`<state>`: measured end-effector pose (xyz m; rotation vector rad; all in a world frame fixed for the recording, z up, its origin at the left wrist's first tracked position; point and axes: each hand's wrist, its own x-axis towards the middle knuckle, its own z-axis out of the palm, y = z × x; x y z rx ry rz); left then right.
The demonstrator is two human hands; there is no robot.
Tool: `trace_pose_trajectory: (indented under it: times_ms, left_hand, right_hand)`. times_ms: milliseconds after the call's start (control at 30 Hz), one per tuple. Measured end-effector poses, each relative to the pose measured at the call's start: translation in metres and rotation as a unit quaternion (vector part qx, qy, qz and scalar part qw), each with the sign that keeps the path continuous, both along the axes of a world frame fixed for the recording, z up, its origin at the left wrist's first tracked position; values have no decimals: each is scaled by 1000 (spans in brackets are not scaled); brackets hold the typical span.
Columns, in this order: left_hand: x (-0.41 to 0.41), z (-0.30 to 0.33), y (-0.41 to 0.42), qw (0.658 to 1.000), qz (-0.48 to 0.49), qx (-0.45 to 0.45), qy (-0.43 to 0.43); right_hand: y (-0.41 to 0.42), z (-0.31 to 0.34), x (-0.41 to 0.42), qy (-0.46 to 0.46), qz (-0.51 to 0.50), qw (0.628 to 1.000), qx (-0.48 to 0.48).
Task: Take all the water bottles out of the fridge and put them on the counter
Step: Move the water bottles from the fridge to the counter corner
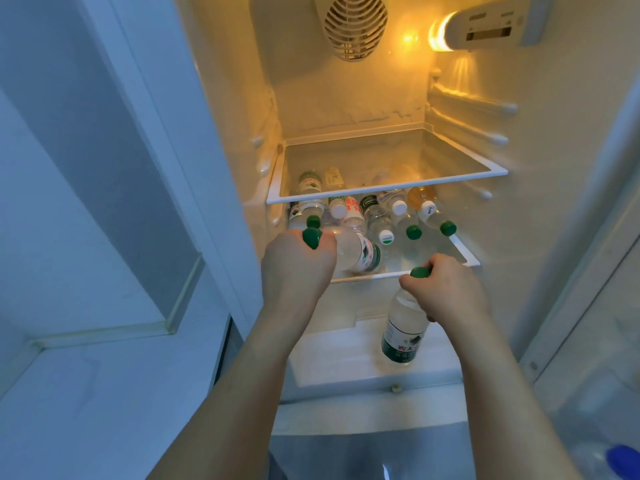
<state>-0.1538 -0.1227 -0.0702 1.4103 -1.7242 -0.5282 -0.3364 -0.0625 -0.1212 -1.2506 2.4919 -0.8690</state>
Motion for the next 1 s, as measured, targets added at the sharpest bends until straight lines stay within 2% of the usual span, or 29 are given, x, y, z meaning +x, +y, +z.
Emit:
trace_pose_trajectory:
  times_ms: [167,267,533,667,1000]
  left_hand:
    - [27,5,22,990,3,-40,-137]
    - [46,2,31,984,-7,-31,-174]
    - [112,-7,62,981,5,13,-191]
    - [153,-18,81,979,22,44,-197]
    - [262,-39,156,958,187,103,-192]
  right_hand:
    - [5,4,24,29,25,999,21]
    - [9,7,44,42,47,997,47]
    - [26,12,111,57,153,978,134]
    - [34,12,152,58,196,969,139]
    - [45,10,267,56,389,912,120]
